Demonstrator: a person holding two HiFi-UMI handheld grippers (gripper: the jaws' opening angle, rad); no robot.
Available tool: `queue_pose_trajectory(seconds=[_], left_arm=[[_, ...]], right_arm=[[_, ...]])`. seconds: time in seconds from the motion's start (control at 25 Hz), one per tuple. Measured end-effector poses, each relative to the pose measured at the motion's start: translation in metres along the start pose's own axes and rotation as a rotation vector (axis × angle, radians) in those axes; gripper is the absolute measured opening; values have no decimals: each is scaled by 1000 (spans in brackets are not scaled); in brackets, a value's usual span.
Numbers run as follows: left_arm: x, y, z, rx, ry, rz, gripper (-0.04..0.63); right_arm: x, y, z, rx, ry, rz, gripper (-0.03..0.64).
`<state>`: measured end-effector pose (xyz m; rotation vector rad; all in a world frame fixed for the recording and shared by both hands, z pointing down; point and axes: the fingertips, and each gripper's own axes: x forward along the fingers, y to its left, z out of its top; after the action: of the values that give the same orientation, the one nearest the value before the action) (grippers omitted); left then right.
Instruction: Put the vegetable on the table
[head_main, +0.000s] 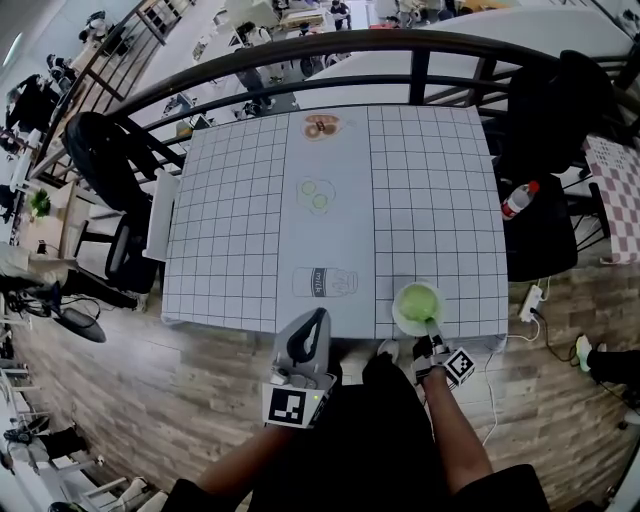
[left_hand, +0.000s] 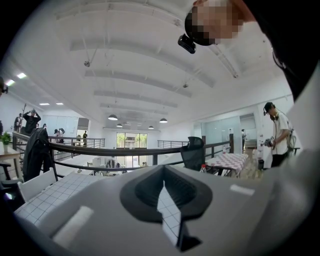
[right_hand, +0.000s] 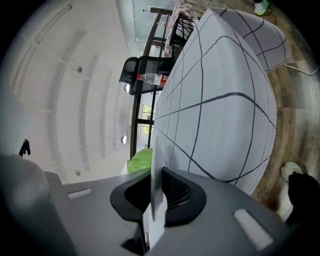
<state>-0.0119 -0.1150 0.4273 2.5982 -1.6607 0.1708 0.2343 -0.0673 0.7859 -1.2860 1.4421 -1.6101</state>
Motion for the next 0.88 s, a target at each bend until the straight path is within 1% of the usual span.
queue_pose_trajectory(seconds=[0.08,0.16,0.2,0.32,0.4,0.48,0.56,0.68,0.76,0.88], left_arm=[[-1,-1,-1,0,-6,3,8],[-2,-2,0,2,-13,2,8],[-2,-2,0,4,-14,3,8],[-3,-1,0,4,-3,16,8],[-3,-2,-2,5,0,17,8],[-3,-7,-3,7,3,0,8],[-3,-10,-5,1,15,-13,8],[-4,-8,-6,-8,20,-10,8],[-3,-7,-7,-12,22,-8,8],[-2,-7,-11,-12,29,-10,8]], right_arm=[[0,-1,0,-8,2,-9,26],[1,2,0,17,-7,28,26],[1,2,0,20,-7,28,26],[-1,-3,1,-13,8,-26,26],[0,-3,0,-18,17,-41,27],[2,1,-2,8,21,-35,28],[5,5,-2,19,18,-9,28],[4,1,-2,10,18,-36,28],[6,3,-1,32,19,-18,28],[2,-7,-1,49,27,-83,28]])
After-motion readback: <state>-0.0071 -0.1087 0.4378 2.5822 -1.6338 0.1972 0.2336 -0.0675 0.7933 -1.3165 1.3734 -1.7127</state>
